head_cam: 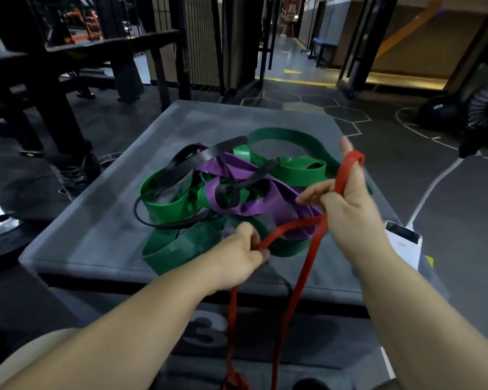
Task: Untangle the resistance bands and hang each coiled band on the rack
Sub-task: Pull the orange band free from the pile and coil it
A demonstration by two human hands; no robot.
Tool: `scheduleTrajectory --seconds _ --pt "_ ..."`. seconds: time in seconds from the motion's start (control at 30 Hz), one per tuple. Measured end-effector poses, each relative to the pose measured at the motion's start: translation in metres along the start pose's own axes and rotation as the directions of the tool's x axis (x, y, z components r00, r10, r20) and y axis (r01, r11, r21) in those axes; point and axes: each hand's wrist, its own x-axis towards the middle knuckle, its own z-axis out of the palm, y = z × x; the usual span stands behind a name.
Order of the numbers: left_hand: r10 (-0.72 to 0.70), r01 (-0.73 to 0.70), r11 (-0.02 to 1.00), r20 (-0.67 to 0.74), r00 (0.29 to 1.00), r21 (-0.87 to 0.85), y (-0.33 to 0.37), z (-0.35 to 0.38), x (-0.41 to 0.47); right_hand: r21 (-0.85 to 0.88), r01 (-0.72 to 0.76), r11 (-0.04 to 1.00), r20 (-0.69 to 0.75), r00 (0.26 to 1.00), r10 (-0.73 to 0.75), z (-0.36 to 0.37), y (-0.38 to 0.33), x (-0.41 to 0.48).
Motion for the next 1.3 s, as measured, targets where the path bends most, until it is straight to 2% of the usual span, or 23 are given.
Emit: scheduleTrajectory --seconds 0.1,0.17,0.23,0.33,0.4,0.53,0.63,0.8,0.83,0.9,0.97,1.03,1.13,1.2,1.3 --pt "0.218 -0.217 0.976 -0.036 0.975 0.016 0.015 -0.004 -0.01 0.031 -0.021 0.999 0.174 0.985 0.015 0.006 -0.002 -0.009" --pt "0.333 -0.335 0.942 -0.051 0.942 -0.031 0.025 -0.007 -0.017 -0.035 -0.016 0.999 0.272 0.962 0.025 0.007 -0.002 -0.014" --pt "0.392 -0.394 0.917 -0.045 0.919 -0.058 0.03 -0.012 -0.021 -0.04 -0.037 0.999 0.326 0.944 0.048 0.007 -0.001 -0.017" --pt "0.442 -0.44 0.883 -0.03 0.897 -0.161 0.034 -0.021 -0.025 0.058 -0.206 0.977 0.388 0.906 0.168 0.005 -0.004 -0.021" --pt "0.434 -0.42 0.857 -0.023 0.901 -0.297 0.034 -0.027 -0.025 0.118 -0.31 0.943 0.451 0.863 0.228 0.002 -0.005 -0.022" --pt "0.371 -0.317 0.847 0.048 0.927 -0.427 0.034 -0.028 -0.023 0.169 -0.404 0.899 0.539 0.802 0.258 -0.002 -0.007 -0.024" --pt "0.362 -0.278 0.826 0.084 0.928 -0.49 0.035 -0.024 -0.022 0.281 -0.47 0.837 0.53 0.803 0.273 -0.003 -0.011 -0.023" --pt "0.262 -0.151 0.92 0.283 0.923 -0.36 0.017 -0.034 -0.02 0.46 -0.43 0.777 0.414 0.878 0.241 -0.024 -0.015 -0.014" --pt "0.242 -0.135 0.931 0.295 0.924 -0.338 0.014 -0.036 -0.019 0.47 -0.421 0.776 0.397 0.886 0.241 -0.028 -0.015 -0.013" --pt "0.251 -0.17 0.932 0.234 0.939 -0.319 0.013 -0.039 -0.02 0.451 -0.429 0.782 0.402 0.88 0.251 -0.031 -0.014 -0.014" --pt "0.327 -0.262 0.895 0.131 0.936 -0.362 0.02 -0.043 -0.025 0.391 -0.462 0.796 0.461 0.847 0.265 -0.03 -0.014 -0.017" --pt "0.433 -0.377 0.84 0.064 0.899 -0.39 0.029 -0.047 -0.031 0.353 -0.536 0.767 0.55 0.782 0.293 -0.026 -0.012 -0.021" --pt "0.565 -0.554 0.811 0.008 0.825 -0.19 0.037 -0.048 -0.036 0.277 -0.681 0.677 0.69 0.632 0.353 -0.021 -0.006 -0.025" --pt "0.621 -0.624 0.779 -0.054 0.782 -0.068 0.04 -0.044 -0.035 0.253 -0.72 0.646 0.751 0.568 0.338 -0.017 -0.001 -0.027" --pt "0.638 -0.656 0.753 -0.183 0.748 -0.057 0.039 -0.037 -0.031 0.23 -0.75 0.62 0.836 0.479 0.269 -0.011 0.0 -0.032"
